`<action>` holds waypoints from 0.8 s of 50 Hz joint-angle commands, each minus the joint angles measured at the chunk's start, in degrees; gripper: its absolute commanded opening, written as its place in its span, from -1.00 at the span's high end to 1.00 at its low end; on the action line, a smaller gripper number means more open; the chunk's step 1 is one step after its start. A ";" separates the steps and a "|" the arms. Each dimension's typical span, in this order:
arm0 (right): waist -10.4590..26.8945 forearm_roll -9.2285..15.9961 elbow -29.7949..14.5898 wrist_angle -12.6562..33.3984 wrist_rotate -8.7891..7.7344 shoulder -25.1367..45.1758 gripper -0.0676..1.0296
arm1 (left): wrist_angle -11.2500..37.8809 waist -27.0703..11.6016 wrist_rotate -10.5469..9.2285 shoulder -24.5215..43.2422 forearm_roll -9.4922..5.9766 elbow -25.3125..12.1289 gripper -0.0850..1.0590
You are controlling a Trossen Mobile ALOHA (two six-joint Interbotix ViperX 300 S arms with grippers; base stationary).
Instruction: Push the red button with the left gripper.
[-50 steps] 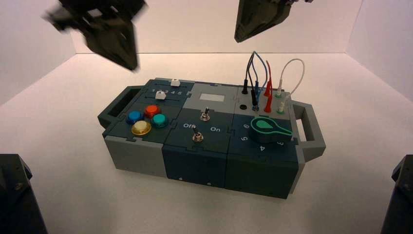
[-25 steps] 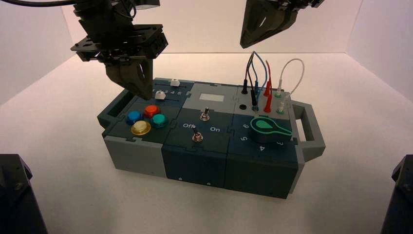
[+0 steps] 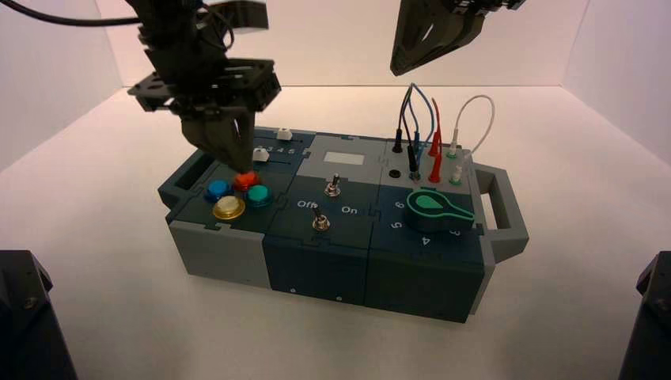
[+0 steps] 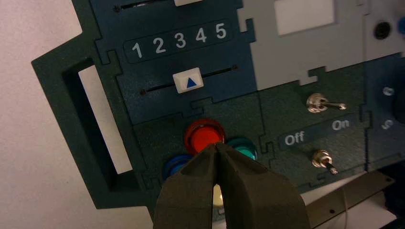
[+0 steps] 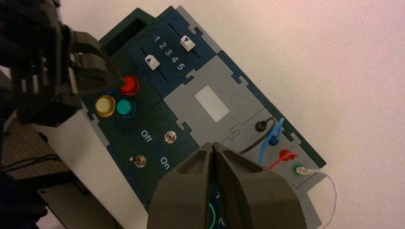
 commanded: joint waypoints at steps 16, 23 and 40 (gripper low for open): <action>0.35 0.09 -0.79 -0.44 -0.18 -1.32 0.92 | -0.62 -0.18 0.35 2.55 0.62 -1.32 0.91; 0.35 0.09 -0.26 -0.44 -0.18 -1.76 0.92 | -0.26 -0.18 0.18 1.41 0.62 -1.32 0.91; 0.35 0.00 0.97 -0.44 -0.09 -4.83 0.92 | 0.97 -0.18 -0.70 -3.34 0.62 -2.11 0.91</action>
